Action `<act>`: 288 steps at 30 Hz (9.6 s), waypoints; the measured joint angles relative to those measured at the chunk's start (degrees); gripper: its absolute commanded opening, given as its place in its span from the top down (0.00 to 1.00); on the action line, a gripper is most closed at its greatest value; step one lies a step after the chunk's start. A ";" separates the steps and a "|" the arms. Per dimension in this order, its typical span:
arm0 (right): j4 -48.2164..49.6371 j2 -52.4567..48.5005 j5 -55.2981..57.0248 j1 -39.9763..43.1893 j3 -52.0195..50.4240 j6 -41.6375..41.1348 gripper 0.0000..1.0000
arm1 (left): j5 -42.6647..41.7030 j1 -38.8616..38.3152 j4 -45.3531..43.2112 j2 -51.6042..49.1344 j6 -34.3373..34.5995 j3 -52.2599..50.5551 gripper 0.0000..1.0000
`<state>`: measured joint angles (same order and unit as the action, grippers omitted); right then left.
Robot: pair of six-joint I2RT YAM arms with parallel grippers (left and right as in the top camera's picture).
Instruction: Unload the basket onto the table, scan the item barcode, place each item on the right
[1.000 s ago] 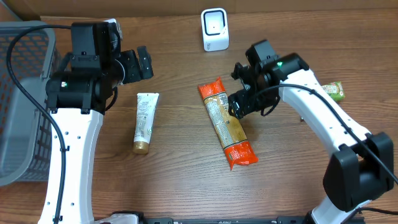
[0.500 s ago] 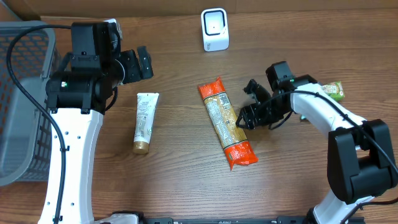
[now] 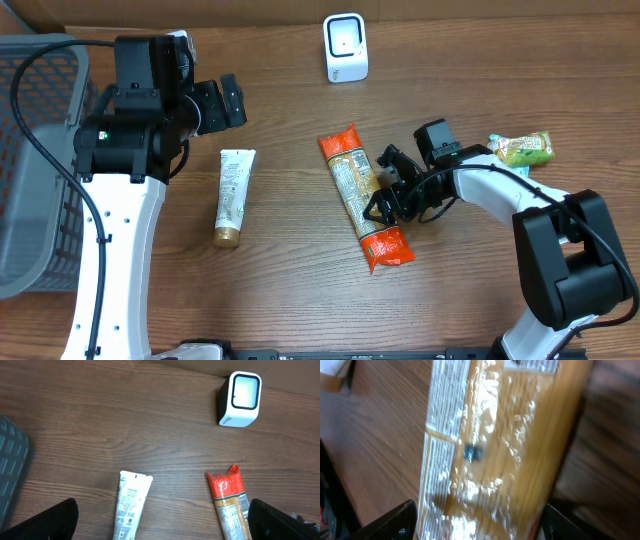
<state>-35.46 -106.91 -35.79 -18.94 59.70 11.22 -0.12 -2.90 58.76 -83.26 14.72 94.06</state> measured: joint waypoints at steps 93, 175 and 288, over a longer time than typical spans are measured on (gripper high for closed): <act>-16.22 1.44 21.00 -2.84 12.07 -3.80 0.00 | 0.00 0.00 0.00 0.00 0.00 0.00 0.01; -12.33 9.66 32.65 -9.11 41.27 -10.34 0.96 | 0.00 0.00 0.00 0.00 0.00 0.00 0.00; 27.80 -16.35 105.18 -21.05 41.53 47.45 0.96 | 0.00 0.00 0.02 0.00 0.00 0.00 0.01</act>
<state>-7.66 -123.26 69.38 -39.99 101.23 58.67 -0.12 -2.90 58.78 -83.26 14.72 94.06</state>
